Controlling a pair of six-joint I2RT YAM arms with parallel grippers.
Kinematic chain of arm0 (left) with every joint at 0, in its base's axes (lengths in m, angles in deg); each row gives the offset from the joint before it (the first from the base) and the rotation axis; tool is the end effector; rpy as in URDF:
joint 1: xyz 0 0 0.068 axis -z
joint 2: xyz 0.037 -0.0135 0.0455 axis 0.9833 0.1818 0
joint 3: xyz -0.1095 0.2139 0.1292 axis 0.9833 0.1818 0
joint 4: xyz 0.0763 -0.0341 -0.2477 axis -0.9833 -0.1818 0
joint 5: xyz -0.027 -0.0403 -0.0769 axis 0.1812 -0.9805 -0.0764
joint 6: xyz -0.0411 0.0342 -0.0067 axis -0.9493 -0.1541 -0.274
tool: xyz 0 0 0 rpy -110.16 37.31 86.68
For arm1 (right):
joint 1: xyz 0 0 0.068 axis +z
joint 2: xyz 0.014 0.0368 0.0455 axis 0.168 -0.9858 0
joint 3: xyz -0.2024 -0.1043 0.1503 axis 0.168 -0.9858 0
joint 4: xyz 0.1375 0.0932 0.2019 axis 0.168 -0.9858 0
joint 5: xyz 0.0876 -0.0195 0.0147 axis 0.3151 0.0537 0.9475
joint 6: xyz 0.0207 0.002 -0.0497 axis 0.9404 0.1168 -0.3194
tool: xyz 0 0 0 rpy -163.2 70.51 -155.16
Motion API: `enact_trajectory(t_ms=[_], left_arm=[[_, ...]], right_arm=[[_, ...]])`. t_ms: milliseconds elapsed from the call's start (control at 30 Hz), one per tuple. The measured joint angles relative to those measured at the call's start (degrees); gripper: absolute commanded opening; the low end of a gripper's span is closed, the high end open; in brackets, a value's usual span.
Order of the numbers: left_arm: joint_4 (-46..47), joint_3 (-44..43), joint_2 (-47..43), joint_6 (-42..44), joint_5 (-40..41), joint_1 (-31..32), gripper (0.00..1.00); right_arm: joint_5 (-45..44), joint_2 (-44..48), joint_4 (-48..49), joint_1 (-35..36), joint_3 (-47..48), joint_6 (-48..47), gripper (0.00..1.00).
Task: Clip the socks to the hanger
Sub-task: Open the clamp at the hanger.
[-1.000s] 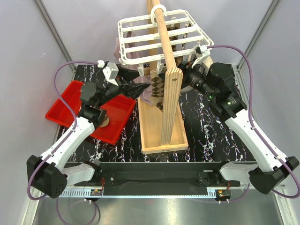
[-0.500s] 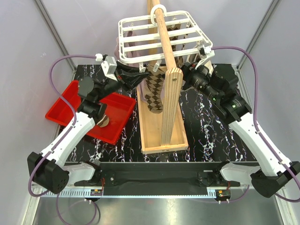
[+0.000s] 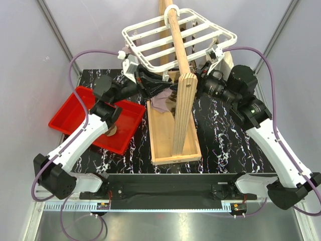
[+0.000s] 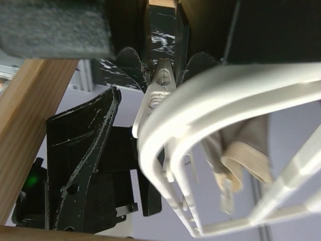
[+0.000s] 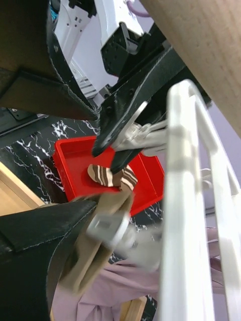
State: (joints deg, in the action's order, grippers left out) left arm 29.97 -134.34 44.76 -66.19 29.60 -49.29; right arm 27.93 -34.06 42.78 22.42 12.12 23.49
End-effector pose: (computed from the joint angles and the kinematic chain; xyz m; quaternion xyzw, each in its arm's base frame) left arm 0.2342 -0.1652 0.4553 0.3518 0.4738 -0.5290 0.6098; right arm 0.2004 0.1437 0.4945 -0.2379 0.6528 0.4384 0.5702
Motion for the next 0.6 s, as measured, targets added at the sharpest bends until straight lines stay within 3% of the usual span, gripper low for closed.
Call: enact_trajectory(t_ms=[600], left_arm=[[1.22,-2.97,6.05,-19.15,-6.71,1.42,0.00]], right_arm=[[1.92,-1.14,5.97,0.02,-1.18,3.74,0.66]])
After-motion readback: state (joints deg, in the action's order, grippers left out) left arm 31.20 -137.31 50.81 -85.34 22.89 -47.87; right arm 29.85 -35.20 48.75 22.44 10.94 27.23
